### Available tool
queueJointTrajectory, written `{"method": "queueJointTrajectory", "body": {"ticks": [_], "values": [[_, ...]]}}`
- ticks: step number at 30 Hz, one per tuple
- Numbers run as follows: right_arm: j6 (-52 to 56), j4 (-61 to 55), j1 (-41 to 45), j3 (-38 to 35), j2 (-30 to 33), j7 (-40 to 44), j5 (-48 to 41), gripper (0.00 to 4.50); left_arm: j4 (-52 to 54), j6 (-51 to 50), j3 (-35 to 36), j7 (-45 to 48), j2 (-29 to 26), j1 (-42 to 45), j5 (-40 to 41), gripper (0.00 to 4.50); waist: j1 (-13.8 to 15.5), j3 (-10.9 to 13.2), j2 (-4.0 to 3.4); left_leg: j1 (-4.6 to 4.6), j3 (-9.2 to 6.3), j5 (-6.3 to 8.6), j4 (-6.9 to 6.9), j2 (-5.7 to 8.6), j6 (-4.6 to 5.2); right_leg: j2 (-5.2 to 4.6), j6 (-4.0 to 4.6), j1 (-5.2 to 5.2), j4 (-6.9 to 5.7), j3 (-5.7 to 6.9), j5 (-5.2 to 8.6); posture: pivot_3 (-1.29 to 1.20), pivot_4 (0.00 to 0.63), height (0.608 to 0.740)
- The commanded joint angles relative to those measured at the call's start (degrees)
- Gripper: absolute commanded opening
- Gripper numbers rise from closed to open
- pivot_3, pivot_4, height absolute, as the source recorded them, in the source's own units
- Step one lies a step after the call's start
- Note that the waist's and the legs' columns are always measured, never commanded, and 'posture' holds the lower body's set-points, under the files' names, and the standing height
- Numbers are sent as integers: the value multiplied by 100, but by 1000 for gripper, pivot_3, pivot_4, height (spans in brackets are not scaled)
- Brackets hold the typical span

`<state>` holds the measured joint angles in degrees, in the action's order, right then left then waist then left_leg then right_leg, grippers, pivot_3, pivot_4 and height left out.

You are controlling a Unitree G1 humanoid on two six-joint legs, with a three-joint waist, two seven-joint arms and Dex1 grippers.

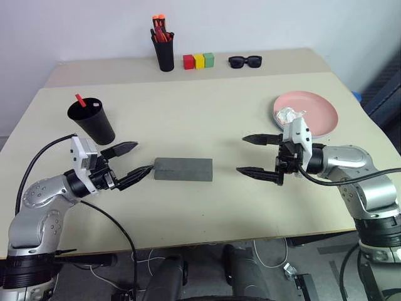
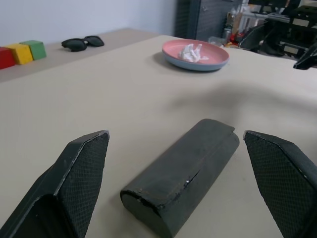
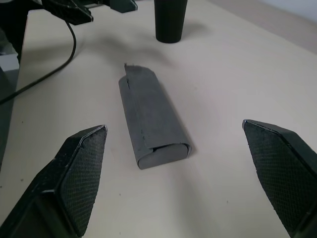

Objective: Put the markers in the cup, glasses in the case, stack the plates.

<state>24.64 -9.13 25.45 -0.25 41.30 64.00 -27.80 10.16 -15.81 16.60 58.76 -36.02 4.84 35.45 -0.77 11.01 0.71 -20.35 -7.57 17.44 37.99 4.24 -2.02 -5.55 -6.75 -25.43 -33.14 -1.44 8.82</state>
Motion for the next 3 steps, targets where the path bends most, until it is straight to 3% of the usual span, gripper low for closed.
{"method": "queueJointTrajectory", "body": {"ticks": [1, 3], "values": [[-173, 68, 299, -31, -68, -1, 29, 4478, 300, 202, 98, -141, 38, -59, -24, 4500, 3, 0, 0, 0, -1, 0, 0, 0, 0, 0, 0, 0, 0, 0, 0, 0, 150, 740], [-149, 53, 284, -28, -115, -24, 5, 4478, 336, 225, 119, -165, 45, -133, -8, 4500, 4, 0, 0, 0, -1, 0, -1, -2, 0, 1, 0, 0, 0, 0, 0, 0, 150, 740]]}}
